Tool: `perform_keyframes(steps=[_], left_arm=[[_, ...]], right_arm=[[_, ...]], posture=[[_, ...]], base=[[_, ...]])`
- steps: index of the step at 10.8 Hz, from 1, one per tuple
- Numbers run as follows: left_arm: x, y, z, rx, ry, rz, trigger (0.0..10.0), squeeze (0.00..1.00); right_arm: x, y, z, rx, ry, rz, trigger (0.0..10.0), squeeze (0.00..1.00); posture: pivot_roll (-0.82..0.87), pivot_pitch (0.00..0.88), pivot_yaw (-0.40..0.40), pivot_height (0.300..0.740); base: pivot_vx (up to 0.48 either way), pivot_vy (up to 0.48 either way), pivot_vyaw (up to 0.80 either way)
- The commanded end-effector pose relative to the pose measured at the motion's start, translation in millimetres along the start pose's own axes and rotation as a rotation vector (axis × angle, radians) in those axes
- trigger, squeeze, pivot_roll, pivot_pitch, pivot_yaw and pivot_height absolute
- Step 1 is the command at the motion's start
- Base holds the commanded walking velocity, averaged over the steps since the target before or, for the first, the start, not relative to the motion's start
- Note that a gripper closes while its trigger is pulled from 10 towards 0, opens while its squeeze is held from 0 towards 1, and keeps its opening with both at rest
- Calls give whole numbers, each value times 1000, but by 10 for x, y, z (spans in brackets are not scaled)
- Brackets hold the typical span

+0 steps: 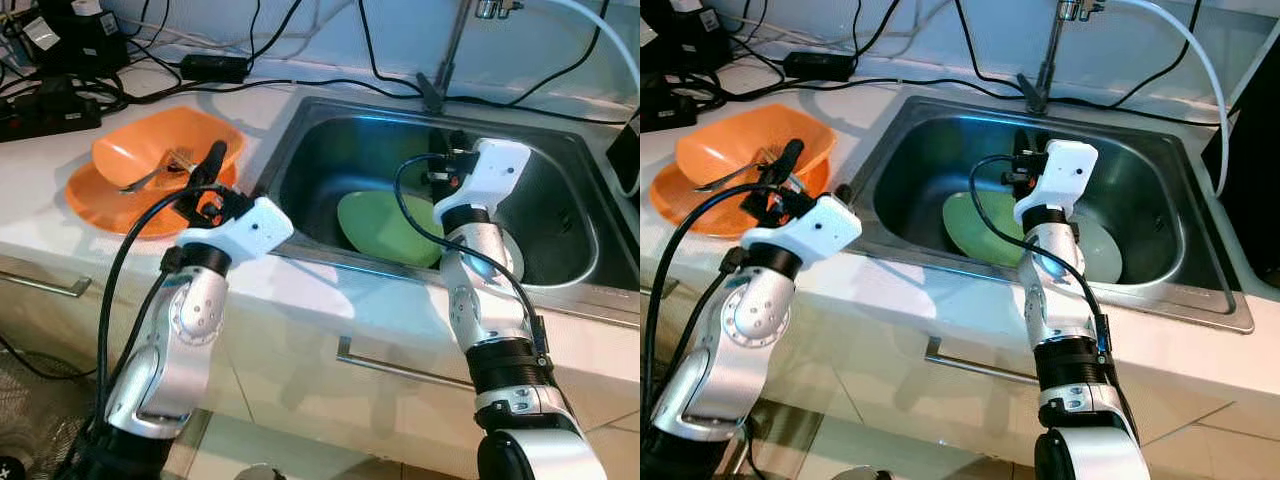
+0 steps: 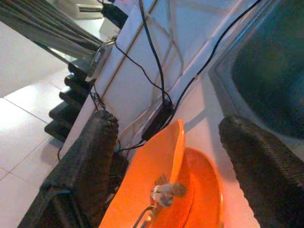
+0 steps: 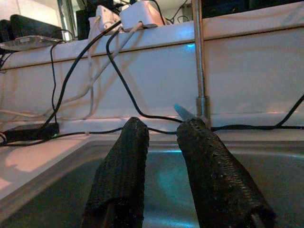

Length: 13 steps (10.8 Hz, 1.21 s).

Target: Kitchen organization

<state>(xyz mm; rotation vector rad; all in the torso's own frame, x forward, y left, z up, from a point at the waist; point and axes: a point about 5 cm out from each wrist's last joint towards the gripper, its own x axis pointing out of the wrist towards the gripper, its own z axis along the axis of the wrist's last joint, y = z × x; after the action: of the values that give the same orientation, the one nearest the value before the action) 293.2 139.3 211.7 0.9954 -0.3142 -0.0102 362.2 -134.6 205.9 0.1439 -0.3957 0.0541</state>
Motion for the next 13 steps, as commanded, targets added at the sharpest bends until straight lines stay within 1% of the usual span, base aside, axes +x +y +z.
perform_keyframes(steps=[1,3,4,5,7,8,9,13], left_arm=[[12,12,-13,9,11,10,0,0],[14,20,-43,19,36,16,0,0],[3,19,-76,28,64,20,8039,0],[-30,-5,-117,25,93,12,10000,0],[-43,-26,-133,29,105,3,10000,0],[-34,-34,-131,28,106,-1,8549,0],[-16,-45,-113,20,91,-10,0,0],[-6,-53,-91,15,84,-6,0,0]], right_arm=[[29,-10,26,-2,-5,-1,10000,0],[30,0,22,-1,-3,1,10000,0],[29,1,21,-1,-2,1,10000,0],[30,-5,23,-3,-2,-1,10000,0],[31,-6,23,-3,-2,-1,10000,0],[32,-2,24,-2,-3,-1,10000,0],[35,-1,25,-2,-4,-2,10000,0],[39,1,31,-3,-6,0,10000,0]], posture=[[195,116,-29,740],[194,117,-29,740],[194,117,-29,740],[195,118,-30,740],[197,117,-30,740],[196,115,-31,740],[192,115,-30,740],[191,102,-30,740]], base=[[0,0,0],[0,0,0],[0,0,0],[0,0,0],[0,0,0],[0,0,0],[0,0,0],[0,0,0]])
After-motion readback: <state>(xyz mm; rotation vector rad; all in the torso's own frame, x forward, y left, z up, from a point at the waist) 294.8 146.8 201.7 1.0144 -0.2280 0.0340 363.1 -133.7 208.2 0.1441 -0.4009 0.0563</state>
